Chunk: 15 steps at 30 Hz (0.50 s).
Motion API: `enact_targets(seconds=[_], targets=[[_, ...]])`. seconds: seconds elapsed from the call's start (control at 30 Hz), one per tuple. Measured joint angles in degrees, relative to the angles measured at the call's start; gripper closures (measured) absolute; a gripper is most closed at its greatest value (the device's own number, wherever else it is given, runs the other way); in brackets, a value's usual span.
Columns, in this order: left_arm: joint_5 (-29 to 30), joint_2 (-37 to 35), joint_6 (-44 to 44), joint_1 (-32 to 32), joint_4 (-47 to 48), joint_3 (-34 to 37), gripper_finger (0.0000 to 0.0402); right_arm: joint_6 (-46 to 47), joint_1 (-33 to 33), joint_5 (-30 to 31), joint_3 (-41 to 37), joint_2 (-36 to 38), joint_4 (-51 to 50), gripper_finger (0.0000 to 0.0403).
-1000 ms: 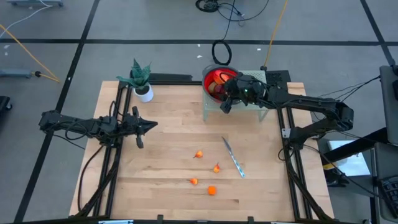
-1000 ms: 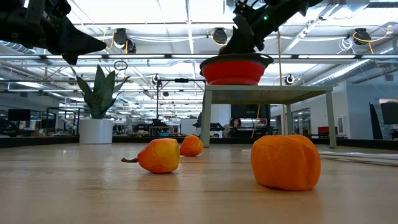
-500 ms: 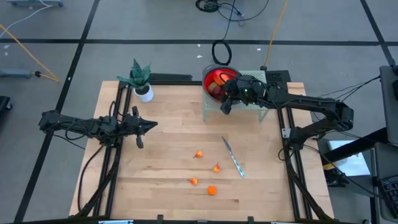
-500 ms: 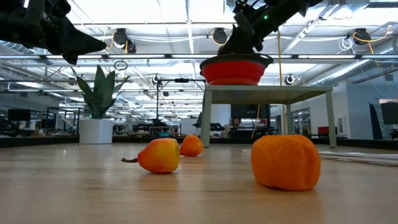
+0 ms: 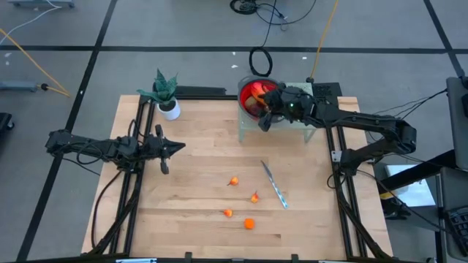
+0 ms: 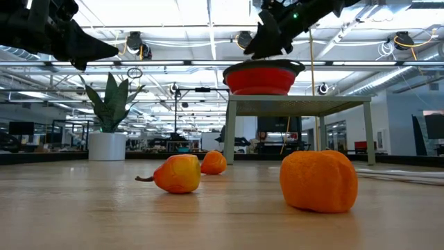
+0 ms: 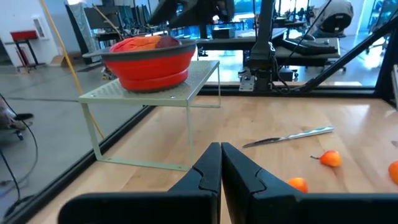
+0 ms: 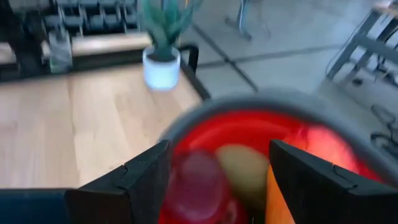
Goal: Pick & Place Fruit
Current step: Put the yellow orange peach into the red basket on the shelf
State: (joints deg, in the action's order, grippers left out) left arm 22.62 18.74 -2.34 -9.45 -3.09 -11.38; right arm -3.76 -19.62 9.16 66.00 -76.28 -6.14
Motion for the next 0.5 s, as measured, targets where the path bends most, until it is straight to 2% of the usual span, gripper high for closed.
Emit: enact_targets(seconds=[0.33, 0.5], targets=[[-0.01, 0.0, -6.82, 0.01, -0.05, 0.0, 0.0392, 0.07, 2.9, 0.03, -0.04, 2.09, 2.96, 0.0162], [-0.01, -0.02, -7.87, 0.0, -0.11, 0.0, 0.0392, 0.07, 6.99, -0.02, -0.02, 2.8, 3.06, 0.0194]])
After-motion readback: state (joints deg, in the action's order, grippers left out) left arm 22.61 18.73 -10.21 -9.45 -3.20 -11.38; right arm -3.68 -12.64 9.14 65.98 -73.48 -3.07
